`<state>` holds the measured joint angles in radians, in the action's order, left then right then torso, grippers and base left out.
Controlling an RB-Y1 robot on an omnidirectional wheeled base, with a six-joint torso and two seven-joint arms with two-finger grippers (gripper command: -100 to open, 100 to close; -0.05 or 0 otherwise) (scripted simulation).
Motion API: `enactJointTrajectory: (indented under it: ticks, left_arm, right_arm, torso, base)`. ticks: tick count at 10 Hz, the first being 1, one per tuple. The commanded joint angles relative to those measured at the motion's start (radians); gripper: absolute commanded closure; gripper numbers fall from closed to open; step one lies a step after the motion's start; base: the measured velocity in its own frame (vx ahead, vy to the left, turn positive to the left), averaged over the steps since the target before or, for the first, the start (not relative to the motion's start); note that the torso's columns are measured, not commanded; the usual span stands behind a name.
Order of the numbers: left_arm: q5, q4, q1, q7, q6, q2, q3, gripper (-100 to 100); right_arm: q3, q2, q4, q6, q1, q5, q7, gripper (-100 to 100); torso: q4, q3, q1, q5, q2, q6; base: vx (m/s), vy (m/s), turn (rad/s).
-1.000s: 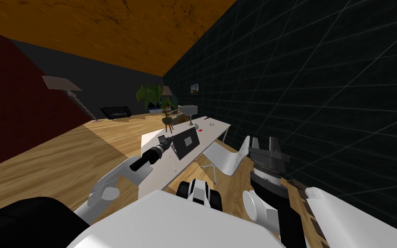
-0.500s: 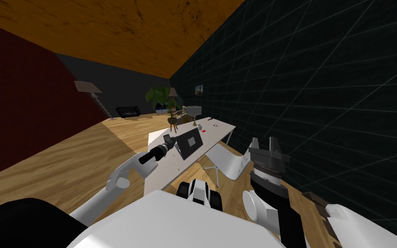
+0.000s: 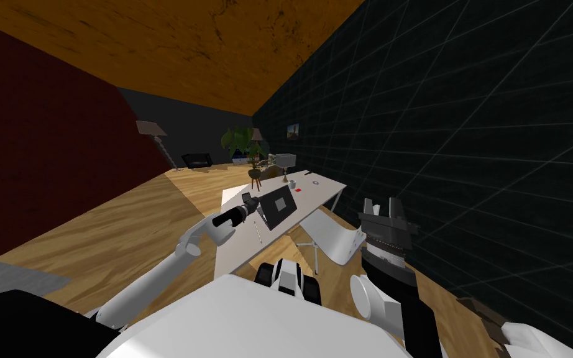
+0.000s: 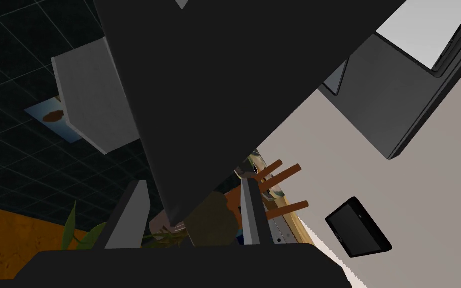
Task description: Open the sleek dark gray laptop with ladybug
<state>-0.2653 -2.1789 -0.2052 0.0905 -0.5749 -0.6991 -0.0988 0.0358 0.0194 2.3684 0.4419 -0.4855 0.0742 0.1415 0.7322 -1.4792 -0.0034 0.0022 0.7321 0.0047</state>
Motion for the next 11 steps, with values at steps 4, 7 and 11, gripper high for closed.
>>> enactJointTrajectory:
  ticks: [4, 7, 11]
  left_arm:
    - [-0.157, 0.103, 0.116, -0.044, -0.001, -0.022, -0.06, 100]
    - [-0.239, 0.18, 0.196, -0.083, 0.004, -0.04, -0.106, 100]
    - [-0.37, 0.272, 0.302, -0.123, 0.009, -0.059, -0.153, 100]
  right_arm:
    - [0.0, 0.0, 0.0, 0.0, 0.0, 0.0, 0.0, 0]
    - [0.0, 0.0, 0.0, 0.0, 0.0, 0.0, 0.0, 0]
    - [0.0, 0.0, 0.0, 0.0, 0.0, 0.0, 0.0, 0]
  torso:
    - [0.005, 0.003, 0.002, -0.002, 0.006, -0.003]
    - [0.006, 0.004, 0.004, -0.002, 0.007, -0.007]
    - [0.007, 0.004, 0.004, -0.003, 0.007, -0.005]
  base:
    - [0.001, -0.013, 0.099]
    - [-0.004, -0.011, 0.13]
    - [-0.002, -0.007, 0.105]
